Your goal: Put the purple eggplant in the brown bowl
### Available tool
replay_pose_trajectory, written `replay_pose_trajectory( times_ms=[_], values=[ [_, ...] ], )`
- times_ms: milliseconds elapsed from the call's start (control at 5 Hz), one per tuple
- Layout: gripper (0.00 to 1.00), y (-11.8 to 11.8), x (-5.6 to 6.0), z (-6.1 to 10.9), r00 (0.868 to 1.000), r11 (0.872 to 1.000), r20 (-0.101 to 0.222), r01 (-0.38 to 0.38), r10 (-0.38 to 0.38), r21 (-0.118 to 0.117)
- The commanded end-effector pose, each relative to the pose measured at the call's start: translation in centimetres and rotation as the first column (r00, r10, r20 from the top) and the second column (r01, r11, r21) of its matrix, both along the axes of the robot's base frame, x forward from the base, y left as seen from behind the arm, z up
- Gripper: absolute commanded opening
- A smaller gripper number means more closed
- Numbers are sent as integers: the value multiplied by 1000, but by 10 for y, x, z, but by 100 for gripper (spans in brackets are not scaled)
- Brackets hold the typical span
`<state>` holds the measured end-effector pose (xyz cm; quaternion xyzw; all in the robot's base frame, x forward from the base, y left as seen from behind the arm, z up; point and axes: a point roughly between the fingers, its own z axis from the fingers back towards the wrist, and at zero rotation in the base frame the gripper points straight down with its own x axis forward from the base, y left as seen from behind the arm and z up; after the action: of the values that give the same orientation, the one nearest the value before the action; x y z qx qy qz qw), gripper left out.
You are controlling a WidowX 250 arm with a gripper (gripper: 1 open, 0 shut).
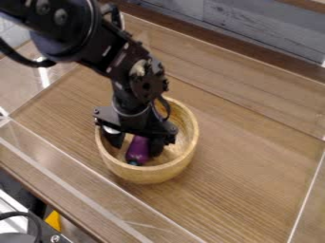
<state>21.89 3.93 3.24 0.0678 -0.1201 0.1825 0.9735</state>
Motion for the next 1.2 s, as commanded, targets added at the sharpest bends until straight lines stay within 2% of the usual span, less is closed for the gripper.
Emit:
replay_pose_trajectory(
  times_ms=[0,400,800,1000],
  values=[
    [100,4,16,9,997,998,40,-69,69,-3],
    [100,-13,17,-2,999,1000,49,9,-8,-14],
    [100,-28,20,-7,998,999,53,-34,34,-16],
    [100,-27,27,-9,998,1000,54,21,-19,-21]
  ],
)
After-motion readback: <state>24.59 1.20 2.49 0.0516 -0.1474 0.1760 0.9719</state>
